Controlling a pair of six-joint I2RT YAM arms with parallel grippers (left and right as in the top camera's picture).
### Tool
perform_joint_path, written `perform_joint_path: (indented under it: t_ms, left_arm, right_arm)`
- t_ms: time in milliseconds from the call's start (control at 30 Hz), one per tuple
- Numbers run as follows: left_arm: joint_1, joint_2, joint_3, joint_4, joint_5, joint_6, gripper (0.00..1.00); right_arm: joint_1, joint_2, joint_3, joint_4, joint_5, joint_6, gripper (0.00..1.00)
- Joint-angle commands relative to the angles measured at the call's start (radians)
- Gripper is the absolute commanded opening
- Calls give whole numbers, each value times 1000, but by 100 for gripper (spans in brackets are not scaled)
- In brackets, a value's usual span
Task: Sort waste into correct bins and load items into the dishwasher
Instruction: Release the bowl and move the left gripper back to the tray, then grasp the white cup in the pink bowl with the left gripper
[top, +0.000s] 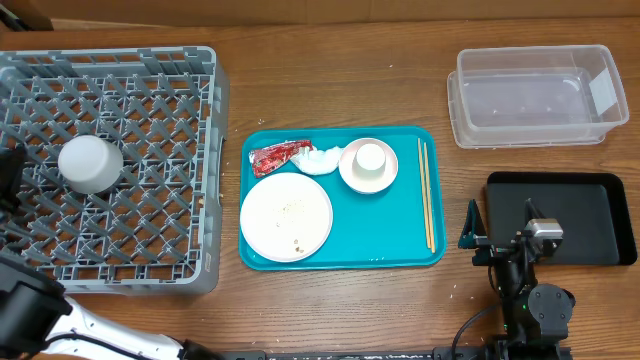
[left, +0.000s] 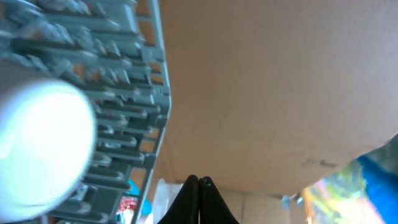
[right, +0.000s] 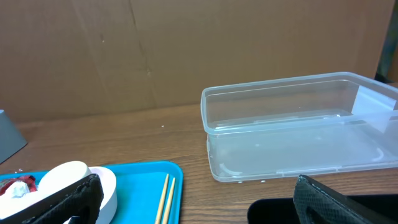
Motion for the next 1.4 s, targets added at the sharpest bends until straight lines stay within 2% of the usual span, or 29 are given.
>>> perform_joint_path:
  t_ms: [0,100,167,200,267,300,367,400,500,633,800,900,933,967,1000,1200,1367]
  left_arm:
    - [-111,-128,8,-29,-19,61,4]
    - [-296,-232,8,-63,-109,156,4]
    - [-419,-278,8,-69,-227,188,5]
    - [-483,-297,8,-74,-312,191,10]
    - [-622,-319,8,-78,-511,190,35]
    - [-699,-323,8,-82,-632,190,44]
    - [-852,-317,8,-97,-864,189,57]
    - [-913,-311,8,-102,-948,185,61]
    - [-1096,-282,8,-118,-1154,171,66]
    - [-1338,-233,8,-105,-1223,161,67]
    - [-1487,-224,8,-24,-1244,163,66]
    - [-1562,-221,8,10,-1319,163,67]
    - [-1585,-215,8,21,-1342,163,70]
    - [-1631,-195,8,37,-1367,164,84]
    - [-1652,-182,8,43,-1379,164,90]
    - [-1716,-85,8,71,-1526,163,94]
    - [-1717,-19,8,103,-1535,152,96]
  right_arm:
    - [3,-9,-11,6,8,-3,100]
    - [3,-9,-11,6,8,-3,100]
    - [3,-9,-11,6,8,-3,100]
    - [3,-9,-11,6,8,-3,100]
    - [3,-9,-11,6,8,-3,100]
    - [3,-9,-11,6,8,-3,100]
    - [3,-9,-11,6,8,-3,100]
    - [3,-9,-11,6,8,-3,100]
    - [3,-9,-11,6,8,-3,100]
    - [3,-9,-11,6,8,-3,100]
    - [3,-9,-11,6,8,-3,100]
    - [3,-9,-11,6,8,-3,100]
    - [3,-9,-11,6,8,-3,100]
    - [3,-9,-11,6,8,-3,100]
    - [3,-9,-11,6,8,-3,100]
    - [3,-9,-11,6,8,-3,100]
    - [3,-9,-11,6,8,-3,100]
